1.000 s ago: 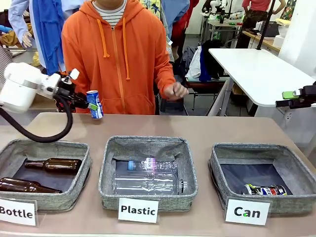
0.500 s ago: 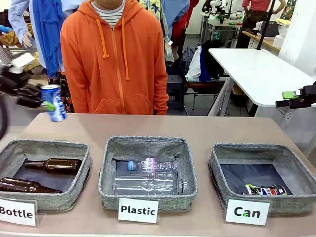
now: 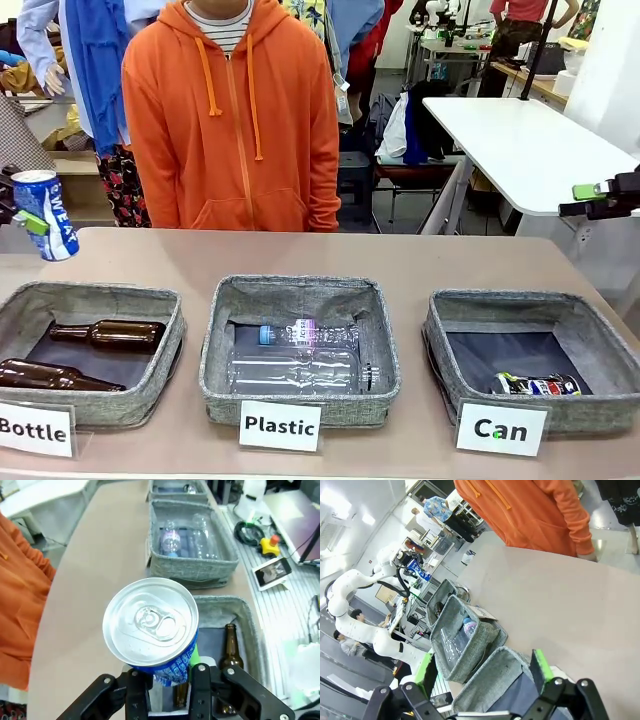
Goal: Sort the can waste into the basket.
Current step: Pick up the can waste from the table and place it in the right Fabric basket.
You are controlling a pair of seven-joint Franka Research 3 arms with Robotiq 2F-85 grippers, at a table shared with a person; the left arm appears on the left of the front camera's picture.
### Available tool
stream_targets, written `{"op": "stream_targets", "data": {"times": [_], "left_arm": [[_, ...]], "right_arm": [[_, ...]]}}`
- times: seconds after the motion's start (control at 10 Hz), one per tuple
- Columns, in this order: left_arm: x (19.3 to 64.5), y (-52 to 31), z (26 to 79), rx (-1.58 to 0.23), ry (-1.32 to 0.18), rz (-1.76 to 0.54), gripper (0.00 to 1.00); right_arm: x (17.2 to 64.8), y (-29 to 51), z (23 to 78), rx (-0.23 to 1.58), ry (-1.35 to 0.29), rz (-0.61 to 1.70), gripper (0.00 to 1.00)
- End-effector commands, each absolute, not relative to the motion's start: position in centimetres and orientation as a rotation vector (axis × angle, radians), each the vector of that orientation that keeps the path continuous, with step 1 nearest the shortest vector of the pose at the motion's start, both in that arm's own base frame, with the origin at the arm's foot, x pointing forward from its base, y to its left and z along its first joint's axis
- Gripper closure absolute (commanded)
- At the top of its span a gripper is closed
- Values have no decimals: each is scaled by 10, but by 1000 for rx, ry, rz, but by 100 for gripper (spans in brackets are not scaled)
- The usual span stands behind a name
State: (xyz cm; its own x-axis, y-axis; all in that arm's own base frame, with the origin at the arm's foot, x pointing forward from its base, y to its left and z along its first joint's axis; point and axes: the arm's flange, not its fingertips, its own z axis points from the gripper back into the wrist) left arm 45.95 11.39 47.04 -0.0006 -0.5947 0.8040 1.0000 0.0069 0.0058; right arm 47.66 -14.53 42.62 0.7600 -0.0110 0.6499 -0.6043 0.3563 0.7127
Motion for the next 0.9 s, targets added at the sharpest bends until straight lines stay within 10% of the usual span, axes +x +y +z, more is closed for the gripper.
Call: {"op": "stream_targets", "data": {"times": [0.0, 0.2, 0.3, 0.8], "left_arm": [[467, 120, 476, -711, -744, -1438, 85], [467, 120, 476, -711, -744, -1438, 85], [464, 117, 472, -716, -738, -1441, 67], [439, -116, 539, -696, -648, -1587, 67]], "right_arm": [[472, -143, 425, 1133, -635, 435, 0], [472, -143, 425, 1133, -635, 435, 0], [477, -145, 426, 1157, -625, 417, 0], [346, -169, 515, 647, -330, 461, 0]]}}
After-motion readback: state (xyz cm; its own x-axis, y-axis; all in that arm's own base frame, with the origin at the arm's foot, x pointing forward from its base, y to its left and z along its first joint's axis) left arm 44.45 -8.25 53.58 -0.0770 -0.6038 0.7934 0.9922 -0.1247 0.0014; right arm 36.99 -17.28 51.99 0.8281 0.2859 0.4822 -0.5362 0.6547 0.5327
